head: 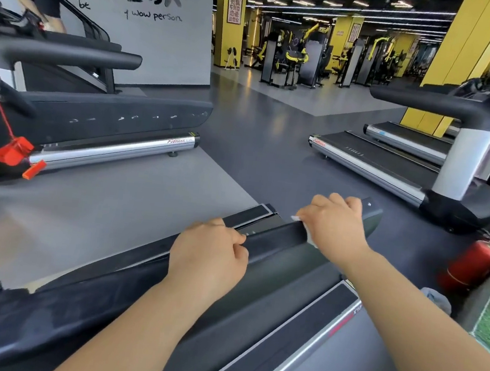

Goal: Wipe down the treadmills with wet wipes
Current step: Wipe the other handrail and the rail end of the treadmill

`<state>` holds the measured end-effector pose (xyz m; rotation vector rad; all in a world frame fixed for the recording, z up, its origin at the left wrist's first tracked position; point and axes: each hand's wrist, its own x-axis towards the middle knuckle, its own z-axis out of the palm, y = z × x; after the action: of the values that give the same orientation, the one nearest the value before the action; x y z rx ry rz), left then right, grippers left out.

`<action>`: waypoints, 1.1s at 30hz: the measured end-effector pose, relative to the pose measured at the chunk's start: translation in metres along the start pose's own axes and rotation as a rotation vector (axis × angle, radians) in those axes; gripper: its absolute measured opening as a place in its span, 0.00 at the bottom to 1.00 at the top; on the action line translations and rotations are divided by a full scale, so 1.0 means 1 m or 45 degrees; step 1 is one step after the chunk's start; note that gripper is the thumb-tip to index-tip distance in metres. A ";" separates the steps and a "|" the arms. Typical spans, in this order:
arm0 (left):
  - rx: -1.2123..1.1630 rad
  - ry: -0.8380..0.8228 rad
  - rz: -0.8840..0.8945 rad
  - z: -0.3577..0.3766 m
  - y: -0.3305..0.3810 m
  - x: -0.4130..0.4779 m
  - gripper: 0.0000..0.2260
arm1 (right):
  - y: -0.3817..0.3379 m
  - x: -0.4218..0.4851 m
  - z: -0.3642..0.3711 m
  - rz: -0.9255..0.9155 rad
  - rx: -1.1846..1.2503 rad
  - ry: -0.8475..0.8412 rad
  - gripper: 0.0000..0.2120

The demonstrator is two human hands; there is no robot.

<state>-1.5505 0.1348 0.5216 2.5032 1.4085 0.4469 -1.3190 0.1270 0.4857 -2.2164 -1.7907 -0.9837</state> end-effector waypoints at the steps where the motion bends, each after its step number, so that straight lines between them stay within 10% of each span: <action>1: -0.012 0.007 0.002 0.001 0.001 0.000 0.16 | 0.003 -0.001 0.001 0.075 0.055 0.021 0.12; 10: 0.092 0.024 0.066 0.020 0.035 0.018 0.16 | -0.050 -0.050 0.008 -0.011 0.629 0.735 0.08; 33: 0.345 -0.057 -0.037 0.012 0.049 0.026 0.17 | 0.031 -0.039 0.042 0.162 0.585 0.622 0.12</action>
<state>-1.4942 0.1318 0.5320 2.6771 1.5791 0.2042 -1.2768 0.1059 0.4408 -1.6185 -1.4527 -0.8784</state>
